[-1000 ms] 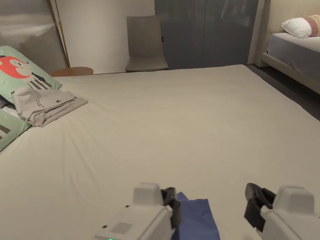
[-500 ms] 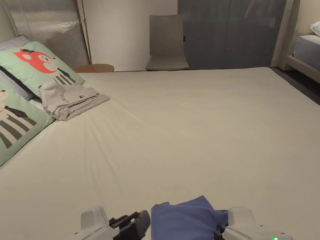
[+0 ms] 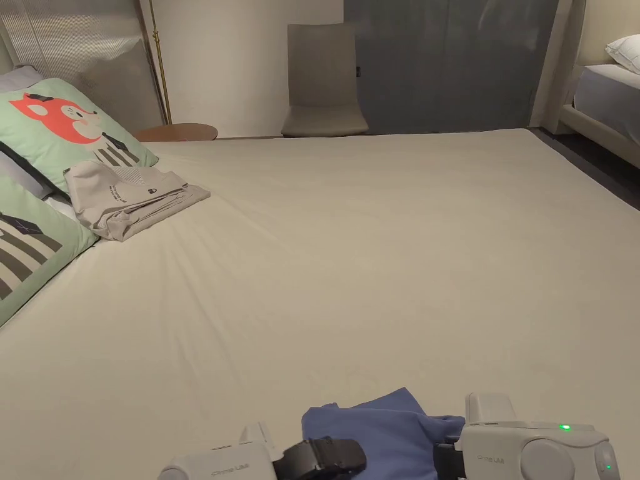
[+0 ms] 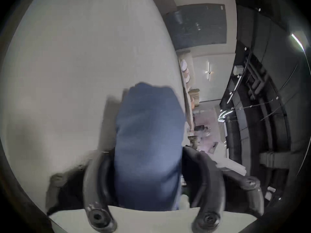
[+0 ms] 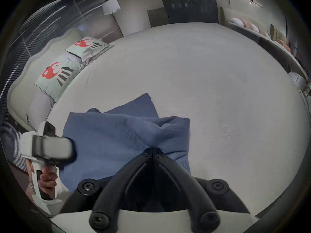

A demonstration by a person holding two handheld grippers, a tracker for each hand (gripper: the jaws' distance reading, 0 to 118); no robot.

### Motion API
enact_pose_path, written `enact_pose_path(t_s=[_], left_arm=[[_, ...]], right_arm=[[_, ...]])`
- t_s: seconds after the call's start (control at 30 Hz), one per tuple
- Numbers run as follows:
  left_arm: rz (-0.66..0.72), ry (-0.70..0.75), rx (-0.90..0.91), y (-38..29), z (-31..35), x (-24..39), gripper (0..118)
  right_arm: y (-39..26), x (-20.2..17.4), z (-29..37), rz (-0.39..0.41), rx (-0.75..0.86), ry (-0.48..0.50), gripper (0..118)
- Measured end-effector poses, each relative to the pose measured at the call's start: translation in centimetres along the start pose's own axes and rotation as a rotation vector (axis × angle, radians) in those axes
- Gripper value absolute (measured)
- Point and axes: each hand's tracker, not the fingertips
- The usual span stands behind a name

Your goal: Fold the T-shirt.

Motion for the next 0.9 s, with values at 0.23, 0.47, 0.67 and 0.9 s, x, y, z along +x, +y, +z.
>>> enact_pose_path(t_s=[0.23, 0.47, 0.67, 0.9], left_arm=[[0.001, 0.003, 0.011, 1.6, 3.6, -0.4, 22], [-0.04, 0.092, 0.18, 6.1, 16.1, -2.9, 20], [0.031, 0.219, 0.317, 10.6, 28.6, -7.5, 20], [0.097, 0.393, 0.406, 13.4, 34.9, -8.2, 20]], right_arm=[[0.6, -0.8, 2.4, -0.03, 0.074, 0.055, 0], [3.1, -4.9, 3.0, 0.035, 0.155, 0.051, 0], [4.0, -9.1, 1.5, 0.077, 0.151, 0.096, 0], [4.7, -11.7, 0.2, 0.107, 0.134, 0.103, 0]])
